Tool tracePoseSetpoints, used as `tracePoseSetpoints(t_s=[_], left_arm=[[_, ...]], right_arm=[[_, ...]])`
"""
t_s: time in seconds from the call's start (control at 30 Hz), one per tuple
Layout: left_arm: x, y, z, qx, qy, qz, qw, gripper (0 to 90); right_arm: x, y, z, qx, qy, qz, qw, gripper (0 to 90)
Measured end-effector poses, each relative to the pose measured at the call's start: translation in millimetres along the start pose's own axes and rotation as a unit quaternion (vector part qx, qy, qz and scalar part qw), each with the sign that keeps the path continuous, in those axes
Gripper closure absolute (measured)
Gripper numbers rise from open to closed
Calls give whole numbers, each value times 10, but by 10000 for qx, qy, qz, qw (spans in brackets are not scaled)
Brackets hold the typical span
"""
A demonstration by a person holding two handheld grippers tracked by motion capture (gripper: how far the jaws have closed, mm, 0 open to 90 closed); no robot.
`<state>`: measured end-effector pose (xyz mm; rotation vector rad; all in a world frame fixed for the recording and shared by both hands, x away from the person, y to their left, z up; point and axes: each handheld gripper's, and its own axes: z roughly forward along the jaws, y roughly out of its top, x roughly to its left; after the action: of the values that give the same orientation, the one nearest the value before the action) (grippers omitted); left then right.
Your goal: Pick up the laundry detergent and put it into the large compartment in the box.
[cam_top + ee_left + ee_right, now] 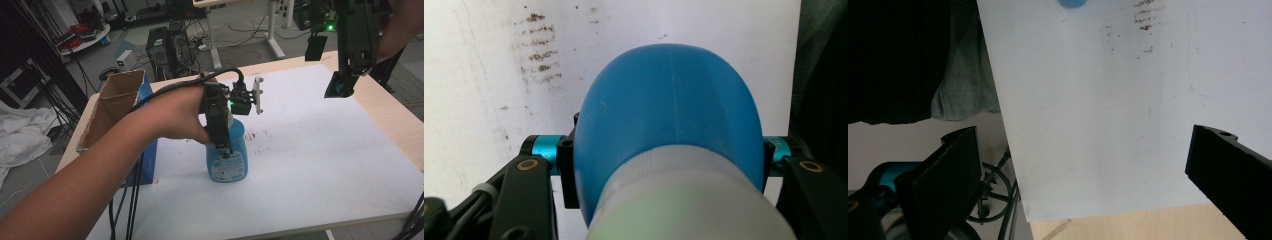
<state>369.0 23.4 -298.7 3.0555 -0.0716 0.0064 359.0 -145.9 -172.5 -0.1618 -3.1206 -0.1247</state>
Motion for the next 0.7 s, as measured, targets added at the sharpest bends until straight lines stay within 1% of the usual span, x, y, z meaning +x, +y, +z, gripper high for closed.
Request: tracePoseSetpoints(t_s=[0.13, 0.2, 0.27, 0.3, 0.33, 0.37, 0.47, 0.5, 0.53, 0.6, 0.7], left_arm=[[1, -13, -27, 50, -34, -55, 10000, 392], [-10, -32, -68, -31, -104, -108, 9999, 391], [-14, -41, -88, -28, -118, -104, 9999, 391], [-21, -68, -151, -47, -175, -169, 9997, 391], [-21, -81, -184, -65, -183, -183, 9996, 391], [-20, -97, -219, -77, -182, -192, 9996, 391], [-19, -150, -335, -125, -148, -288, 9994, 391], [-19, -150, -335, -125, -148, -288, 9994, 391], [-13, -201, -452, -167, -111, -401, 9990, 391], [4, -254, -565, -160, -95, -501, 9986, 391], [24, -338, -733, -157, -10, -676, 9976, 390]], right_arm=[[6, -6, -3, -6, 3, -1, 10000, 9], [7, -8, -8, -11, -6, 2, 10000, 9], [8, -10, -11, -19, -3, -3, 10000, 9], [7, -11, -12, -30, -6, -10, 10000, 9], [8, -7, -12, -20, -12, 17, 10000, 9], [2, -3, -11, -25, -16, -18, 10000, 9], [7, 8, -10, -29, -14, -14, 10000, 9], [7, 8, -10, -29, -14, -14, 10000, 9], [5, 14, -9, -42, -15, -41, 10000, 9], [5, 39, -4, -37, -6, -65, 10000, 9], [4, 67, 5, -23, -1, -110, 9999, 9]])
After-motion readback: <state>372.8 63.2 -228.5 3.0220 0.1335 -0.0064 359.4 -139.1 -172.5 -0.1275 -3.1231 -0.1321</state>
